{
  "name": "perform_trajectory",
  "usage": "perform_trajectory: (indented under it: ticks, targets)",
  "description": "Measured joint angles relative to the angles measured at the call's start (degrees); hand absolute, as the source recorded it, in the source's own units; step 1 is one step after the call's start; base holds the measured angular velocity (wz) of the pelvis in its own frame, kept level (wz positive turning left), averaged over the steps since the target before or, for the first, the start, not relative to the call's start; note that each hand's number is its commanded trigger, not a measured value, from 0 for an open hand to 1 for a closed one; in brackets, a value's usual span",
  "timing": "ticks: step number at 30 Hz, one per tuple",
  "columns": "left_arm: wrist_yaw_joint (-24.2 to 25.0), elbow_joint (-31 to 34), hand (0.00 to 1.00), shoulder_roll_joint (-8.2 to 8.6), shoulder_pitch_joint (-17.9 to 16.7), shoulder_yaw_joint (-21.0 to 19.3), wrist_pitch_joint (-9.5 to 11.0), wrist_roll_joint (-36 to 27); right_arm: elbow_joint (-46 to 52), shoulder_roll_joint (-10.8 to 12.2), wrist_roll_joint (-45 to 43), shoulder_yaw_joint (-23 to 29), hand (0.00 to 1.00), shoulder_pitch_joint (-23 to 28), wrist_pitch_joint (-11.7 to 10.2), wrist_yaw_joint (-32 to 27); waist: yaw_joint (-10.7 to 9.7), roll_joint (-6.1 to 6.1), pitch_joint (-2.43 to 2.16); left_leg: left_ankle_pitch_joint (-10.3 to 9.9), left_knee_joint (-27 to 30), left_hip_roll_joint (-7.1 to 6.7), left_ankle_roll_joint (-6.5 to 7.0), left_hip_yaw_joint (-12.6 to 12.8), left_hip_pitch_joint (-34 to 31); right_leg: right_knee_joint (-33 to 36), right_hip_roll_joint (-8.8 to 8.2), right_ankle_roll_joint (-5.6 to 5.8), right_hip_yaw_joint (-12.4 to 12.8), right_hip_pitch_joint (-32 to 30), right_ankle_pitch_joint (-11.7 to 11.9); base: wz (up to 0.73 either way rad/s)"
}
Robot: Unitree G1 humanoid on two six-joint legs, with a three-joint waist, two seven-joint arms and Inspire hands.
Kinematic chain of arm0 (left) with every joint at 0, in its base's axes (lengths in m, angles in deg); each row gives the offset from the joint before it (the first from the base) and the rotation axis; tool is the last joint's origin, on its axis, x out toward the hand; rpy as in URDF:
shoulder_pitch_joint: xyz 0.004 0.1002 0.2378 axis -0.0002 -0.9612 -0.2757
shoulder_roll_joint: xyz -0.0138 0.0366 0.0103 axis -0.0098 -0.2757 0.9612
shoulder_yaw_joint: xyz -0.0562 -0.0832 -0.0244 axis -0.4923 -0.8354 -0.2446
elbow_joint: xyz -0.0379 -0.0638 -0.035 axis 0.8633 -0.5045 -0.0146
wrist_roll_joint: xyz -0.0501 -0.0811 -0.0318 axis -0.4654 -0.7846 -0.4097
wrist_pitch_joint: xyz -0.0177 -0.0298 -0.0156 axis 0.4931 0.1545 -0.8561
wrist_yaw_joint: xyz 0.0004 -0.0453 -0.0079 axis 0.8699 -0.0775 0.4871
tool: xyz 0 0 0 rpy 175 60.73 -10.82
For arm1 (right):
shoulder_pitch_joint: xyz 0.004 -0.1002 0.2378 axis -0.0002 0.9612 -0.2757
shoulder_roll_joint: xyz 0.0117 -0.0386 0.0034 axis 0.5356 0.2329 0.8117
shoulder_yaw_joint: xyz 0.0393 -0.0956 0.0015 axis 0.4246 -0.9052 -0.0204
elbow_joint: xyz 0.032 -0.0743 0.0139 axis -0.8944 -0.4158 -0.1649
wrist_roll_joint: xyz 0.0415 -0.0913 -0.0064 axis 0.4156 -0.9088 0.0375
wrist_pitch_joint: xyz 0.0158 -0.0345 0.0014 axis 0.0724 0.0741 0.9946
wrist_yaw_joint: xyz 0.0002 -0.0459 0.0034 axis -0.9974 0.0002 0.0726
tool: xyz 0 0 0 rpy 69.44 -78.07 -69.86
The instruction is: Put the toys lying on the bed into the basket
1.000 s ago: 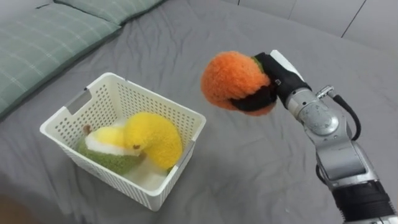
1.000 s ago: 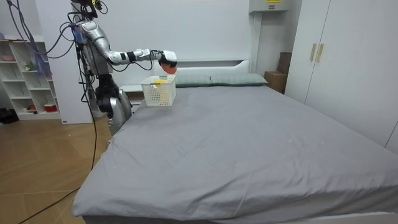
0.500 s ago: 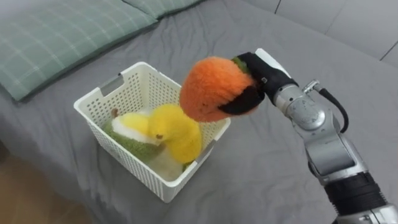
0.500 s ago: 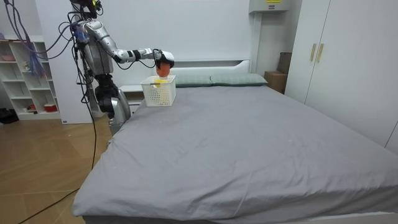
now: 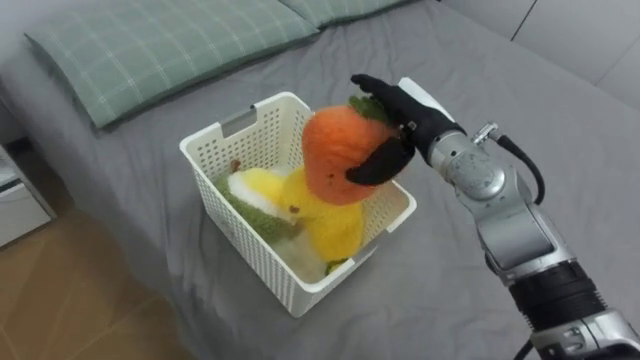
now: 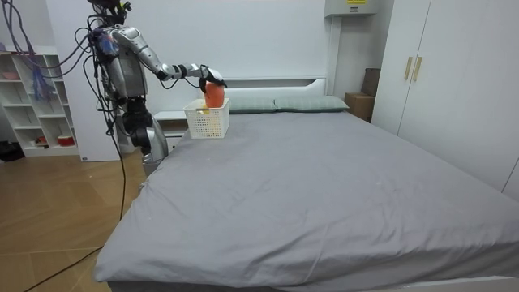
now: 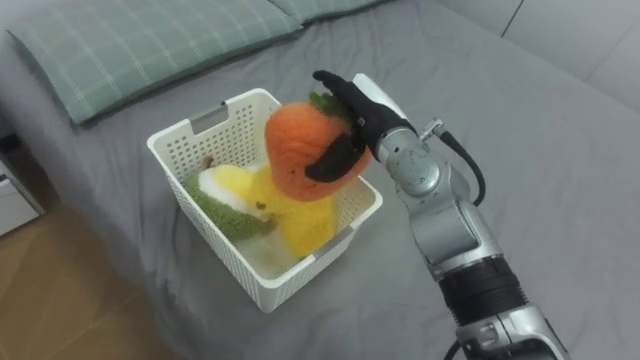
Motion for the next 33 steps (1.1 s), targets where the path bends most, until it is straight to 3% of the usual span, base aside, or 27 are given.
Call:
perform_trajectory:
  ticks: [9, 33]
  targets:
    - [-0.1, 0.7, 0.00, 0.00, 2.0, 0.0, 0.2, 0.0, -0.3, 0.0, 1.3, 0.0, 0.00, 0.0, -0.2, -0.6, -0.5, -0.03, -0.02, 0.3, 0.1, -0.20, -0.06, -0.6, 0.1, 0.0, 0.01, -0.01, 0.2, 0.3, 0.0, 0.03]
    - [0.0, 0.6, 0.00, -0.01, 2.1, 0.0, 0.4, 0.0, -6.2, 0.0, 7.3, 0.0, 0.00, 0.0, -0.9, -0.7, -0.8, -0.83, 0.08, 0.3, -0.1, -0.12, 0.00, 0.1, 0.5, 0.0, 0.10, -0.01, 3.0, 0.2, 0.0, 0.00]
